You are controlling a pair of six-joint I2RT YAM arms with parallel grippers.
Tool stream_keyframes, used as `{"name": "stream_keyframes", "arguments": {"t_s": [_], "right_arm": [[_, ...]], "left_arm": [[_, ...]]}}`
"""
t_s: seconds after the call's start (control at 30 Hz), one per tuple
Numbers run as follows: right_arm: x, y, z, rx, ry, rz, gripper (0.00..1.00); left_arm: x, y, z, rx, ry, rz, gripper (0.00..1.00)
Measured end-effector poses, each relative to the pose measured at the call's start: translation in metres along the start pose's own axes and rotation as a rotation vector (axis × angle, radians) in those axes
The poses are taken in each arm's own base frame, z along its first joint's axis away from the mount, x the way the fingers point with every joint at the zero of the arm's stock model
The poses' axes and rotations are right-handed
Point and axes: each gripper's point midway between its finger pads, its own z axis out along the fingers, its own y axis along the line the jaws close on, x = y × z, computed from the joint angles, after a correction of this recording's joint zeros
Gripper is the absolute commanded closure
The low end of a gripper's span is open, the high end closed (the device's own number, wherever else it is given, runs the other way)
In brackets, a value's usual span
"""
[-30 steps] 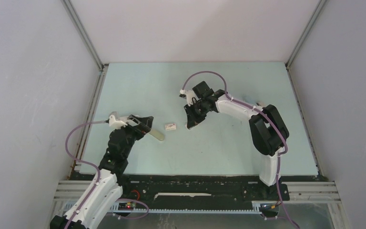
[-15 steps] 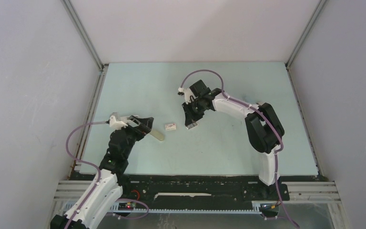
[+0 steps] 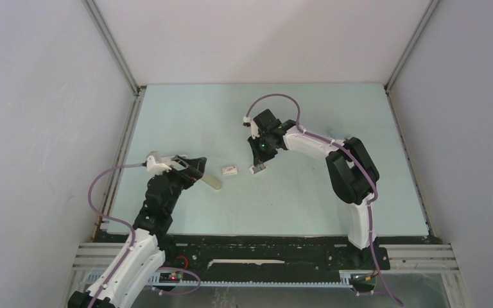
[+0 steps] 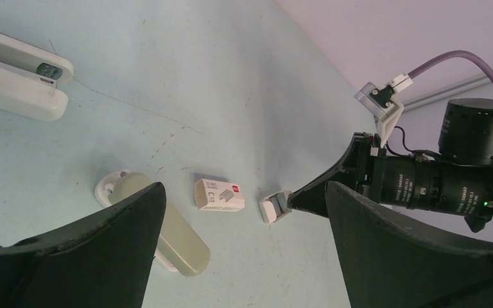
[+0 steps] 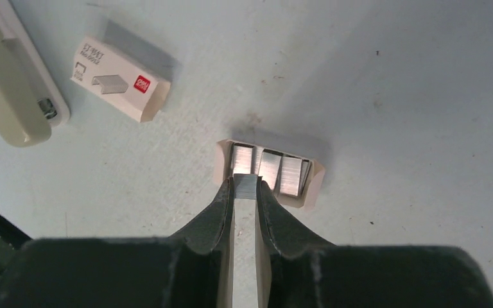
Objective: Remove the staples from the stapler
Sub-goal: Place the staple in the staple box.
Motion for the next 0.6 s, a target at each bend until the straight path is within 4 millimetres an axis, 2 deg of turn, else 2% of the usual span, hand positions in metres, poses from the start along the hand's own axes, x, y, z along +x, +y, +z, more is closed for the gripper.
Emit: {"name": "stream_keyframes", "arguments": {"t_s": [0.27,0.6], "right_arm": [[0.005,-0.007,0.011,0.051,0.017,0.008,0.8],[0.006,-0.008,0.013,0.07,0.021,0.004,0.78]], "left_arm": [[0.0,0.0,0.0,-0.001,0.001,0.0,0.0],[0.002,0.002,0.002,-0.006,0.006,0.001,0.0]]}}
